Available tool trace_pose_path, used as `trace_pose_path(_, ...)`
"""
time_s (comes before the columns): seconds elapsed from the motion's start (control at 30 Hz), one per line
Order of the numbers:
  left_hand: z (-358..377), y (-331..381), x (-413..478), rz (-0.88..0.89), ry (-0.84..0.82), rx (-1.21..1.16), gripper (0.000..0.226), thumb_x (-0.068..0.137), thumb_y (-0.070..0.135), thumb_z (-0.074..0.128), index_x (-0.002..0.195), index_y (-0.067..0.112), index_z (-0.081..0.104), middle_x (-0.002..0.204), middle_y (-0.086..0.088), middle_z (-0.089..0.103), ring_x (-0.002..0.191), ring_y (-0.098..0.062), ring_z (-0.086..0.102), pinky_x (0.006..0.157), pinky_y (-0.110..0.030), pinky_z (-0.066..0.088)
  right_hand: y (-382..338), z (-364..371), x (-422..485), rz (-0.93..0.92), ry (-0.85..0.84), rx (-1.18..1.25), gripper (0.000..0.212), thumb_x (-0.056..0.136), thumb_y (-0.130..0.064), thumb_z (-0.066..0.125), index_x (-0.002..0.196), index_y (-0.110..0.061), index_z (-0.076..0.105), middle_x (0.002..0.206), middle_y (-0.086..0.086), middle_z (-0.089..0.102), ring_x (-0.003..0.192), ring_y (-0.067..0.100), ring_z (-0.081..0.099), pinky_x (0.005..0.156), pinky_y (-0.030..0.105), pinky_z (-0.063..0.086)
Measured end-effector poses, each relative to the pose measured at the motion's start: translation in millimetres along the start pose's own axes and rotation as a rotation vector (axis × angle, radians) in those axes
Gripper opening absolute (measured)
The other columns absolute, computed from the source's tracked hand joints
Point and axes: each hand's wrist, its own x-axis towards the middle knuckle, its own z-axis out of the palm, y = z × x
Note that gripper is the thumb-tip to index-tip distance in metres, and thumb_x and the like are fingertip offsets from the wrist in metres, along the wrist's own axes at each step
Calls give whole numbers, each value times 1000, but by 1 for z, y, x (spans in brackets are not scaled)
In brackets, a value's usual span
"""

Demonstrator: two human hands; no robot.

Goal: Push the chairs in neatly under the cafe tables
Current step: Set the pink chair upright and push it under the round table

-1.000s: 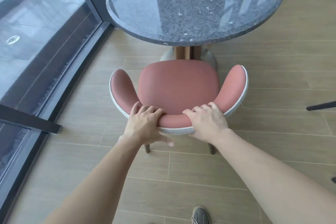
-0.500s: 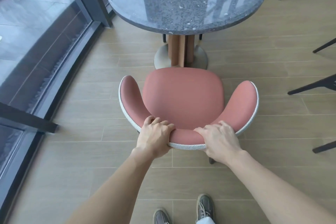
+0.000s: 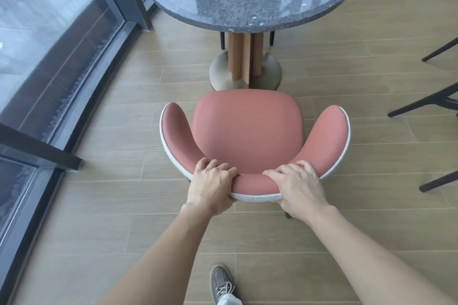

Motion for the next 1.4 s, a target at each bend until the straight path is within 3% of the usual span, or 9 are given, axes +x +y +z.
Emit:
trace_pose_path(0.27,-5,-4,26,25,21,45,48,89,62,64,131,38,58,126,10,70,123,-25,63,117,-45,33,20,-9,26,-45,-24,-9,66,90,-32,77,149,-41,48,139,-11,63,133,18,56,119,46,25)
trace_pose_path(0.4,-18,-22,79,40,57,71,57,84,73,69,129,38,59,124,12,70,123,-23,64,113,-43,35,37,-25,78,-28,8,-38,63,90,-35,79,145,-42,49,136,-10,65,129,19,59,118,45,28)
trace_pose_path(0.87,-59,-101,238,90,85,68,62,80,71,78,130,38,62,123,12,71,122,-23,66,109,-43,39,70,-71,242,14,6,-79,61,87,-53,79,141,-43,51,130,-5,66,126,24,59,114,45,33)
trace_pose_path(1.4,-69,-132,299,121,80,91,57,80,71,76,121,35,58,115,12,74,112,-25,70,104,-42,42,84,-82,301,22,11,-104,60,88,-58,76,140,-45,50,130,-7,67,123,23,60,112,44,34)
